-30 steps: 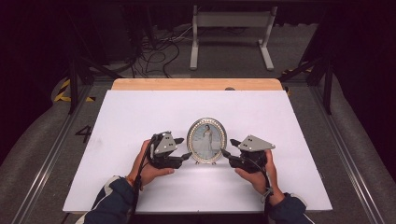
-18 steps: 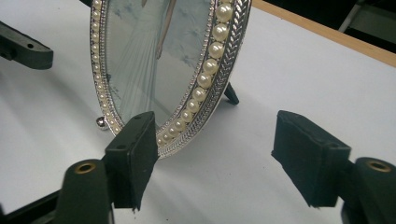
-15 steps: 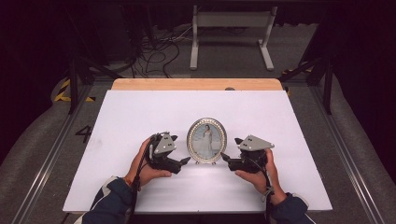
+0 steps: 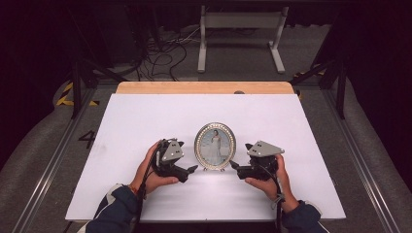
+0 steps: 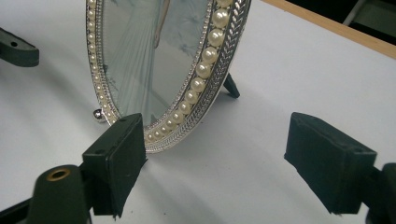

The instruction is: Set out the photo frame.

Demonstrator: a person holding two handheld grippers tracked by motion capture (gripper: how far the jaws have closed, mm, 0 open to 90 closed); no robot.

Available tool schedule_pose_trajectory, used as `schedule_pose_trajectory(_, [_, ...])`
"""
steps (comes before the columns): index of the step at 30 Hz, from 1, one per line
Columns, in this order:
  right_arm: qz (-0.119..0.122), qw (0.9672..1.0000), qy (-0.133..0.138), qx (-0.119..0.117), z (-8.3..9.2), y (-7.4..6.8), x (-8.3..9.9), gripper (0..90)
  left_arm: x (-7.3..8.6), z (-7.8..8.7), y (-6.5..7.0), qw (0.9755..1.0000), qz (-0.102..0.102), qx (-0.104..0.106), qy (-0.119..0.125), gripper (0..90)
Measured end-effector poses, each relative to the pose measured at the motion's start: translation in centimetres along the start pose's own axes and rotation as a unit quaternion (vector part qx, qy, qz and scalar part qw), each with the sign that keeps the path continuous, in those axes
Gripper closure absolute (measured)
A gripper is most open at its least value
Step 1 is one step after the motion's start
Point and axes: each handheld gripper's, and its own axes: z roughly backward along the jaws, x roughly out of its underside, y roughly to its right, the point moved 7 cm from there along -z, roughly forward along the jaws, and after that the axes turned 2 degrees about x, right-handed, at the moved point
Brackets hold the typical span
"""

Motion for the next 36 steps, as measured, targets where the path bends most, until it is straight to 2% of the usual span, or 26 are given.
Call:
schedule_pose_trajectory(10, [0.016, 0.9999, -0.003, 0.0, 0.3, 0.3, 0.2, 19.9, 0.4, 0.7, -0.4, 0.9996, -0.018, -0.017, -0.015, 9.9])
schedule_pose_trajectory(19, [0.036, 0.9989, -0.02, 0.02, 0.8, 1.0, 0.9, 20.3, 1.4, 1.9, -0.8, 0.9994, -0.016, -0.025, -0.017, 9.9])
schedule_pose_trajectory(27, [0.036, 0.9988, -0.024, 0.024, 1.0, 1.3, 1.3, 19.8, 2.5, 2.7, -1.1, 0.9992, -0.012, -0.03, -0.024, 9.9])
schedule_pose_trajectory(32, [0.035, 0.9986, -0.02, 0.034, 1.4, 1.6, 1.5, 19.8, 3.2, 3.4, -1.4, 0.9986, -0.013, -0.042, -0.029, 9.9])
schedule_pose_trajectory(36, [0.033, 0.9986, -0.017, 0.037, 1.5, 1.7, 1.5, 19.8, 3.6, 3.8, -1.6, 0.9985, -0.007, -0.047, -0.027, 10.0])
